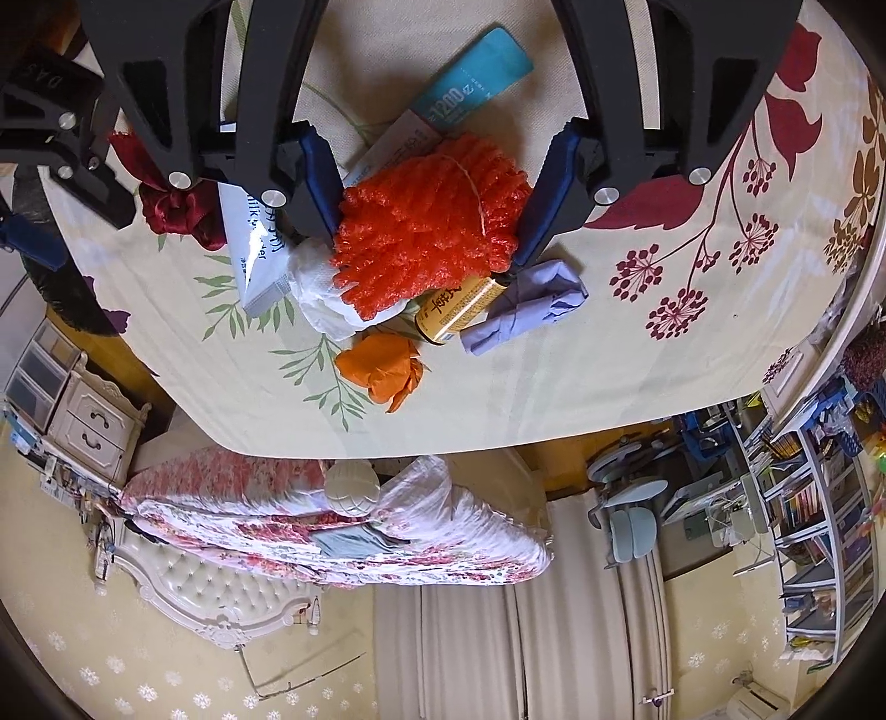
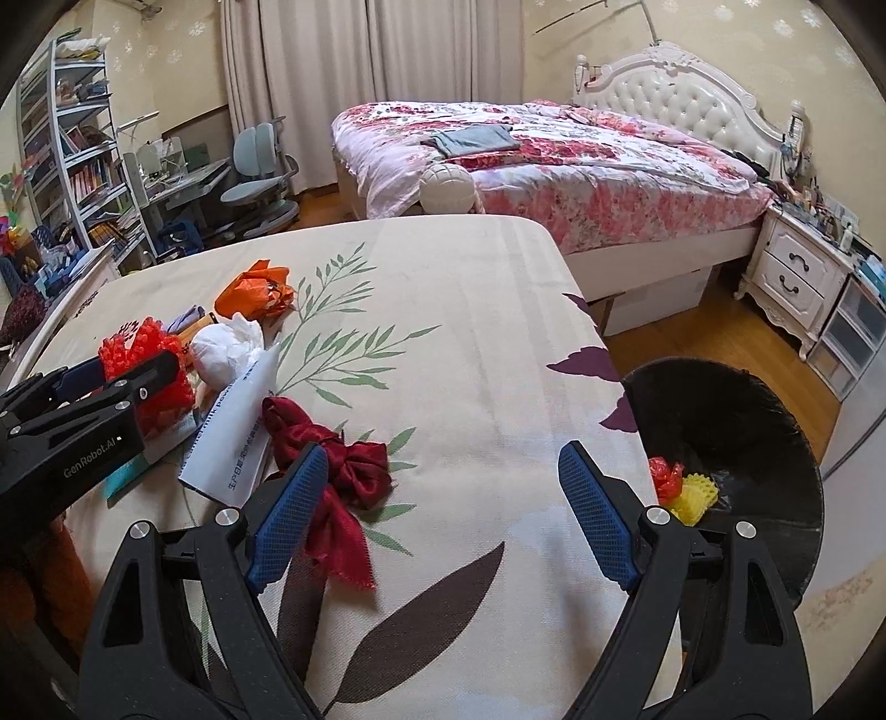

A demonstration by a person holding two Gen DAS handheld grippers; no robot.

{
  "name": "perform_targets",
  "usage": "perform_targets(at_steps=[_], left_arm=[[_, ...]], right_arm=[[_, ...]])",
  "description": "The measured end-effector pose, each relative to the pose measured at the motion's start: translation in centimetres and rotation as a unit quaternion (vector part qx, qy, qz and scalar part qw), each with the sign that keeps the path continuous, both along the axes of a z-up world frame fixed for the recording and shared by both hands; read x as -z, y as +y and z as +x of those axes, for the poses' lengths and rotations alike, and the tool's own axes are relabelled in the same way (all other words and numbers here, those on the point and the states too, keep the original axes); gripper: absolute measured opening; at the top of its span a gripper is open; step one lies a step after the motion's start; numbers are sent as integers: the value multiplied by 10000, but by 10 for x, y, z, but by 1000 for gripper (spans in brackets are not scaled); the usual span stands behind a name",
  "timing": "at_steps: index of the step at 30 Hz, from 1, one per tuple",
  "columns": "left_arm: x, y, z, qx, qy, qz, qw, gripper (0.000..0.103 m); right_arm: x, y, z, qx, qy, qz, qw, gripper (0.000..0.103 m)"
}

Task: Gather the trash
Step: 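Grasp the dark red ribbon with the right tool while the left tool holds the orange net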

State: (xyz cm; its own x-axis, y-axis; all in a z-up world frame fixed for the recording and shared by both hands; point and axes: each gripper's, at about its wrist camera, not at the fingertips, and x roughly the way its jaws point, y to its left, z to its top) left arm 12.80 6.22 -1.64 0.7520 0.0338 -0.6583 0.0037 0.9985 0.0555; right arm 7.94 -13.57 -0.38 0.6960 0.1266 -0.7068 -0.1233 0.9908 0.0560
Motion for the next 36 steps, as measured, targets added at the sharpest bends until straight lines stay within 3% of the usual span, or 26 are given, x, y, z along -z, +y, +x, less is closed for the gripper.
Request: perform_targets(at_steps=[15,26,36], left_arm=[[-11,37,-27,-377,-62,-86,9992,59],[-3,57,-37,-597,5,-99,9982,59],[-4,54,-44,-550,-20,-118,9984,59]], right_arm=[[11,41,10,-427,243,-308,9983,74],[15,51,8,-576,395,-387,9968,44],[13,42,-2,-445,374,-308,9978,38]])
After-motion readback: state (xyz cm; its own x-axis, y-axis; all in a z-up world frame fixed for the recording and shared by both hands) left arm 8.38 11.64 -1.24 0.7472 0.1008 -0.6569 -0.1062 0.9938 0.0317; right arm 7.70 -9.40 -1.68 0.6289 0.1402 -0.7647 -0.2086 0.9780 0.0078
